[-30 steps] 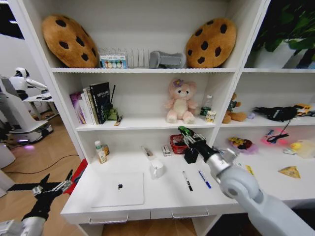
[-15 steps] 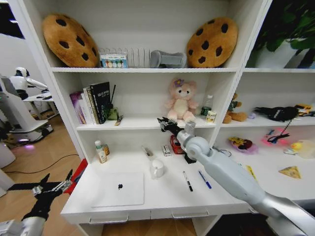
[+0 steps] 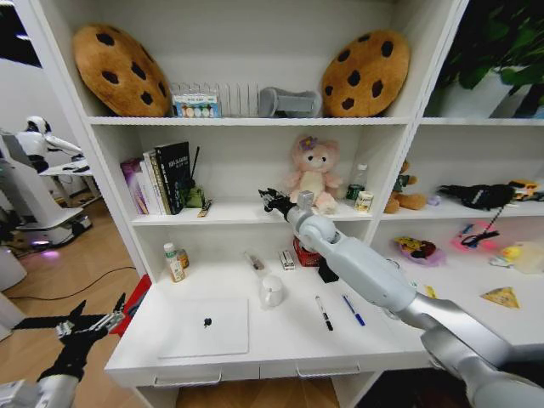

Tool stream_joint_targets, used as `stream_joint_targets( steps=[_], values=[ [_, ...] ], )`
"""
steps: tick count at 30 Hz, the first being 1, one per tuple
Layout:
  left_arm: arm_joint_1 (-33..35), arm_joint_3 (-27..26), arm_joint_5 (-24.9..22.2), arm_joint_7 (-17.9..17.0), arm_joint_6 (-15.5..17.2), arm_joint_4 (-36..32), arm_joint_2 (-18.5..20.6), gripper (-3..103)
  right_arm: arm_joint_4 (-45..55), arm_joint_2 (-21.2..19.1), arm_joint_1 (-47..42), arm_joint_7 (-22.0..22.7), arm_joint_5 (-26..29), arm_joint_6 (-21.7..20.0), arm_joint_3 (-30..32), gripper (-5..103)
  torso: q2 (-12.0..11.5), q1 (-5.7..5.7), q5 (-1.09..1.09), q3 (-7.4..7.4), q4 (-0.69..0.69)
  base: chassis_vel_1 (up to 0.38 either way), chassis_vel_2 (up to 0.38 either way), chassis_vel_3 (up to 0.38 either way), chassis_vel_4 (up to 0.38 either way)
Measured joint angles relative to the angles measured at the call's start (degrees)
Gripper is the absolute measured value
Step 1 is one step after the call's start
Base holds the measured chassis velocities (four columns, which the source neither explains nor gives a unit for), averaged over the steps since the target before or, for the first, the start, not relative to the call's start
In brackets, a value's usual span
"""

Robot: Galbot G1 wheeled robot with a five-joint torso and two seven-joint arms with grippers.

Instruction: Organize the objects on the table.

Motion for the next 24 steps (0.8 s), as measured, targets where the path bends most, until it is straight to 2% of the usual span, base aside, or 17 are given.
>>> stream_joint_targets(
  steps=[1,4,5,7,10,15,24],
  values=[
    [0.0,0.0,0.0,0.0,0.0,0.0,0.0,100,0.0,0.0,0.0,0.0,0.0,0.0,0.0,37,0.0,0.00,0.00,0.00,0.00,0.000,0.000,0.000,0.000],
    [0.0,0.0,0.0,0.0,0.0,0.0,0.0,100,-5.8,5.1,1.6,-1.3,-1.2,1.3,-1.1,37,0.0,0.00,-0.01,0.00,0.04,0.000,0.000,0.000,0.000],
    [0.0,0.0,0.0,0.0,0.0,0.0,0.0,100,-5.8,5.1,1.6,-1.3,-1.2,1.3,-1.1,37,0.0,0.00,-0.01,0.00,0.04,0.000,0.000,0.000,0.000],
    [0.0,0.0,0.0,0.0,0.0,0.0,0.0,100,-9.4,7.8,3.4,-1.5,-1.3,1.7,-1.6,37,0.0,0.00,-0.02,0.00,0.05,0.000,0.000,0.000,0.000],
    [0.0,0.0,0.0,0.0,0.0,0.0,0.0,100,-11.4,9.1,5.1,-1.6,-1.2,1.8,-2.1,37,0.0,0.00,-0.02,0.00,0.04,0.000,0.000,0.000,0.000],
    [0.0,0.0,0.0,0.0,0.0,0.0,0.0,100,-11.6,9.0,5.9,-1.6,-1.2,2.0,-2.6,37,0.0,0.00,-0.01,-0.01,0.00,0.000,0.000,0.000,0.000],
    [0.0,0.0,0.0,0.0,0.0,0.0,0.0,100,-10.8,7.5,6.2,-1.3,-1.2,2.1,-1.5,37,0.0,0.00,0.00,-0.01,0.00,0.000,0.000,0.000,0.000]
  ],
)
